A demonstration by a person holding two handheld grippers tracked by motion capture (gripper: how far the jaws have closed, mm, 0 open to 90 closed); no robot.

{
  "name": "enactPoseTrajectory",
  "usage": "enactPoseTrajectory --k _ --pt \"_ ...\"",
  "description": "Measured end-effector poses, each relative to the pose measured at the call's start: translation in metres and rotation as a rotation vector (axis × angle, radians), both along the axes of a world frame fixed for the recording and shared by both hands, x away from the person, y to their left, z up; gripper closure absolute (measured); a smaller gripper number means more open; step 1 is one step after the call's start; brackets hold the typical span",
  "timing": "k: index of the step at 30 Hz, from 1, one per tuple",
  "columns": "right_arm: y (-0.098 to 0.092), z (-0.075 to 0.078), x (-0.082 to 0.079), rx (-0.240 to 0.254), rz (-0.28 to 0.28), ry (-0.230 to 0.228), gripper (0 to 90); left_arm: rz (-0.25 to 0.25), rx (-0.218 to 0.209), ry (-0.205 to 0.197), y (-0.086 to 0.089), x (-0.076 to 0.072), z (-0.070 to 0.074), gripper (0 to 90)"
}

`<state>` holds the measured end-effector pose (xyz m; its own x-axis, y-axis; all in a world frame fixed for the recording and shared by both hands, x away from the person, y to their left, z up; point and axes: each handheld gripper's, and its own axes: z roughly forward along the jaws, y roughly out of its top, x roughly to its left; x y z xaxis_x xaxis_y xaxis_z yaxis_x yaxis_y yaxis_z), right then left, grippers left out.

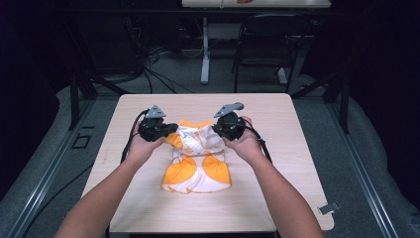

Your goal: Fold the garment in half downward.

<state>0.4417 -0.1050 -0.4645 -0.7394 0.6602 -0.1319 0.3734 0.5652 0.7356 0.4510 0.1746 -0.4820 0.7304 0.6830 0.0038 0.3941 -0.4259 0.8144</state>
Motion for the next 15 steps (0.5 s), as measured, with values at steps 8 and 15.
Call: enactPoseTrajectory --k 8,15 --pt "-0.002 -0.009 -0.007 -0.015 0.023 0.006 87.0 -0.019 0.003 0.019 -0.001 -0.008 -0.008 87.2" --pt "-0.003 -0.016 -0.013 -0.02 0.035 0.014 87.0 -0.046 0.022 0.03 -0.002 -0.015 -0.013 87.2"
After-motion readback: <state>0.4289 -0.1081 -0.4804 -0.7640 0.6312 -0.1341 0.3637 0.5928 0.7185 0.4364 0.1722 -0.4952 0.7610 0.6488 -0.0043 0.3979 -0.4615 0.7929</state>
